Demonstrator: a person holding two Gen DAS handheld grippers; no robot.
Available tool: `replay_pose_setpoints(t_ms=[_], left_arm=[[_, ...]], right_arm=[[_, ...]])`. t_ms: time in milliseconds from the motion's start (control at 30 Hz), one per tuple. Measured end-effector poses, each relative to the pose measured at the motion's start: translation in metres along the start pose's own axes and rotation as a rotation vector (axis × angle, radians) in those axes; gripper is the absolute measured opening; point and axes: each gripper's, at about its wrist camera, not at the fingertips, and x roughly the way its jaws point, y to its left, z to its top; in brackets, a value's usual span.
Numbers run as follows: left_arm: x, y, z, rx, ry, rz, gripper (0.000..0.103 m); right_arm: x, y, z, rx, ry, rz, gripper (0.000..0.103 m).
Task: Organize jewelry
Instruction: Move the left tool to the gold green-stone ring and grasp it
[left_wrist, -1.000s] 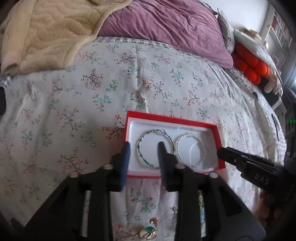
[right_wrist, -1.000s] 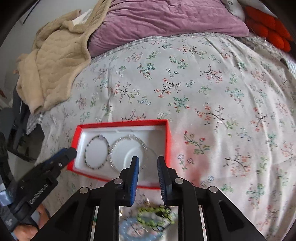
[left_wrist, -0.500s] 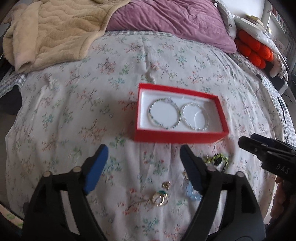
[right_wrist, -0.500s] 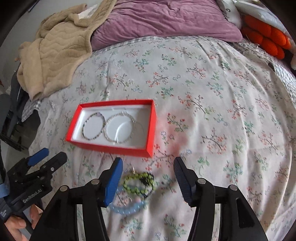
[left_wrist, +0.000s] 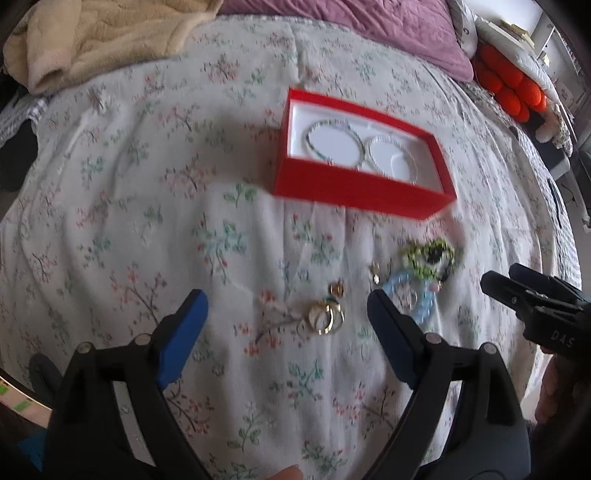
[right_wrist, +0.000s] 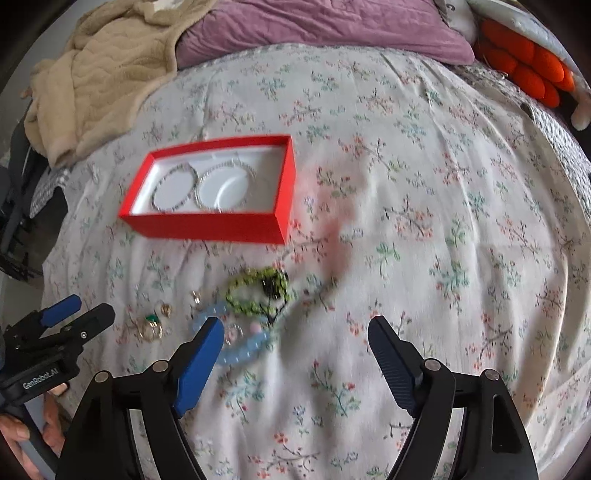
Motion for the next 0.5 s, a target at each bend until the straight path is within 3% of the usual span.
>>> replay_pose_setpoints(t_ms=[500], left_arm=[[0.019, 0.013, -0.011, -0.066, 0.114, -0.14, 0.087]], right_arm=[[0.012, -0.007, -0.011, -0.008, 0.056, -0.029, 0.082]])
